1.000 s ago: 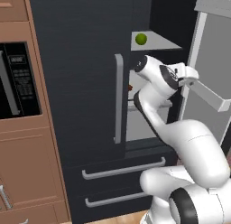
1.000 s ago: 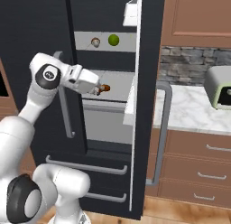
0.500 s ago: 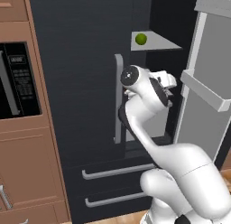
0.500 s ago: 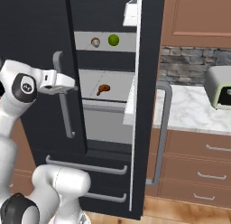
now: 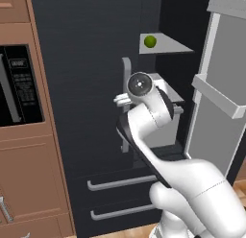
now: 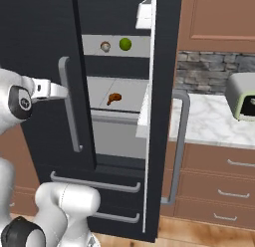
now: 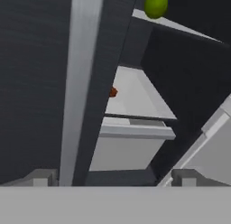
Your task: Gather the mushroom and lime from the fridge and place them on a tray on the dining counter. Then gather the chicken drumsticks from the fridge and place them on the other tray.
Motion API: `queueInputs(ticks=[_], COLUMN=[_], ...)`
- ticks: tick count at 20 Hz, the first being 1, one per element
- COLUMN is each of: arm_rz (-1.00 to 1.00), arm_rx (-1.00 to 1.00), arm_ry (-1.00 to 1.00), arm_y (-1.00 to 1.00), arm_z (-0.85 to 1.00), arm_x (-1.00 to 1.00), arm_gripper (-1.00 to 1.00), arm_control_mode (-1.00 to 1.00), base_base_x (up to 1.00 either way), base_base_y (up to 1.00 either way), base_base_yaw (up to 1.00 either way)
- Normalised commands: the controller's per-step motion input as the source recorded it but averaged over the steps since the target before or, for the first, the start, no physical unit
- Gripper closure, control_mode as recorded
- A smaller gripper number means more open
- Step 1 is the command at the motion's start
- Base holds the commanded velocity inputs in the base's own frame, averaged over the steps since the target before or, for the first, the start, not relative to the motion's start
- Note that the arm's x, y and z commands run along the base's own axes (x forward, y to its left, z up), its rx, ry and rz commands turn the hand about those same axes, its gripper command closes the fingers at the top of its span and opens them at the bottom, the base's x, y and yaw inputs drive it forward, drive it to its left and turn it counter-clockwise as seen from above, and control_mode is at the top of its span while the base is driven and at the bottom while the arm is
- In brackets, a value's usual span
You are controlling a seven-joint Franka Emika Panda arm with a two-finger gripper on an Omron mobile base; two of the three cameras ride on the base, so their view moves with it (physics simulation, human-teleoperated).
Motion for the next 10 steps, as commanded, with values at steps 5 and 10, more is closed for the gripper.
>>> queueInputs(ticks=[5, 10], arm_rz=[0.12, 0.05], arm_rx=[0.21, 0.12], arm_ry=[-0.05, 0.00], arm_y=[0.03, 0.01], arm_z=[0.00, 0.00], arm_x=[0.48, 0.59], arm_gripper=[-1.00, -1.00], arm_control_mode=[-1.00, -1.00], base_base_x=[0.00, 0.00], base_base_y=[0.00, 0.00], base_base_yaw=[0.00, 0.00])
